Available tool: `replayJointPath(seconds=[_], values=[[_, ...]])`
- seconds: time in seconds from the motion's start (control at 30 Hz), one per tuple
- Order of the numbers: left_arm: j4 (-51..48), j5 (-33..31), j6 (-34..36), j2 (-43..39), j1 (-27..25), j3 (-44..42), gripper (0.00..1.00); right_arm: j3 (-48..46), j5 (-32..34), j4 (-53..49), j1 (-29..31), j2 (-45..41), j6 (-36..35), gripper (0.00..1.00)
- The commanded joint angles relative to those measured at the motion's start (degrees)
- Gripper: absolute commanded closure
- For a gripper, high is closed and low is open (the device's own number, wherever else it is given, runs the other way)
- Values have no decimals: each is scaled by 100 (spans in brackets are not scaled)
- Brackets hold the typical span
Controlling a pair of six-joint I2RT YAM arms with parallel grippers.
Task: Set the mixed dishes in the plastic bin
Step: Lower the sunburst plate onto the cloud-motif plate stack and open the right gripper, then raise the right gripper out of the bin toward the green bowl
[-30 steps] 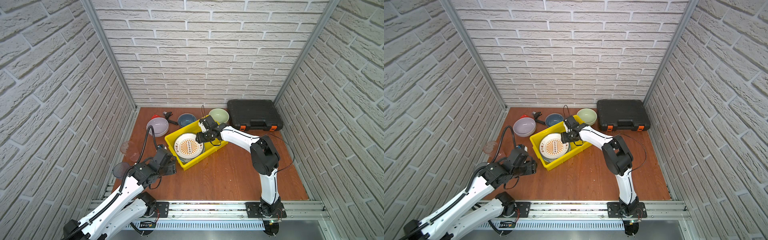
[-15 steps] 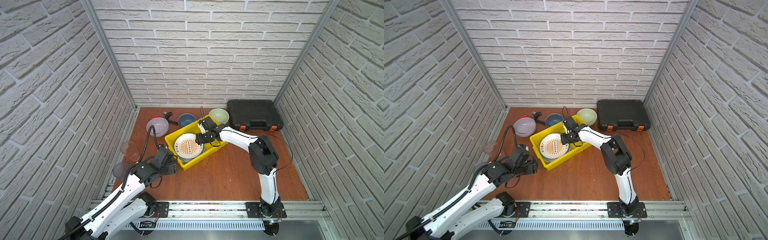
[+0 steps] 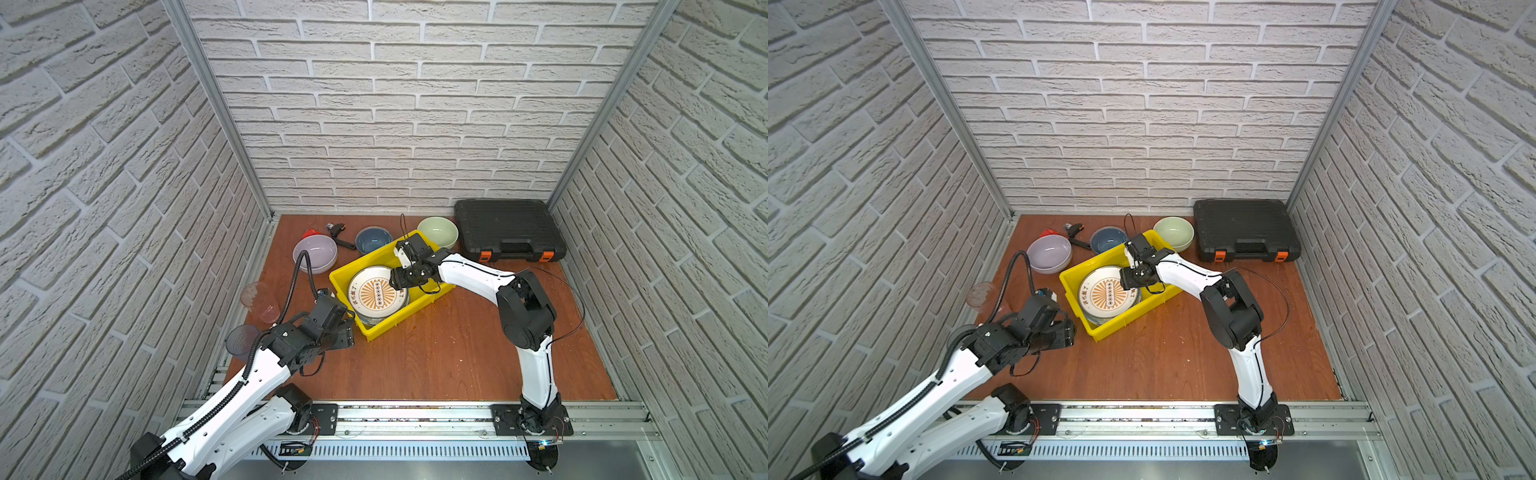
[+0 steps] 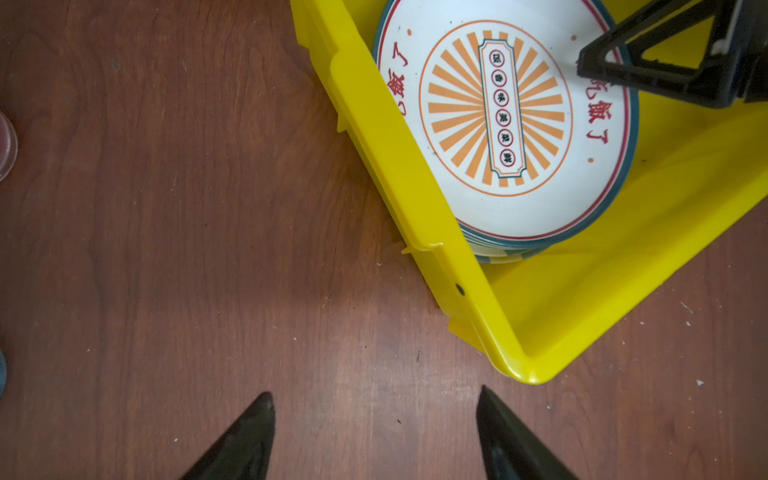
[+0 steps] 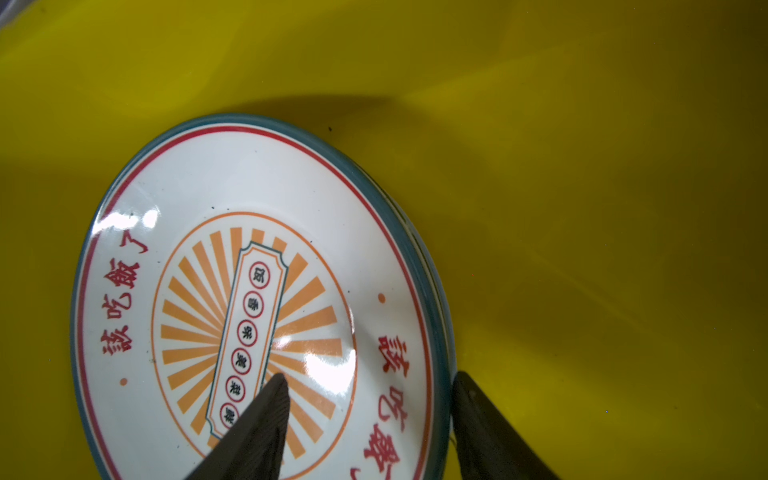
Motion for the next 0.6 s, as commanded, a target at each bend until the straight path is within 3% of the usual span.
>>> replayJointPath(seconds=[0.0, 0.2, 0.4, 0.57], values=[[151, -36, 7, -64, 38, 37, 24, -46, 62, 15, 6, -252, -32, 37], [223, -106, 6, -13, 50, 54, 23, -15, 565, -417, -161, -864, -239, 37], [406, -117, 40, 156, 178, 121, 23, -75, 1492, -857, -412, -1254, -577, 37], [578, -101, 141, 419, 349, 342, 25, -134, 1681, -1018, -852, -1400, -811, 42]])
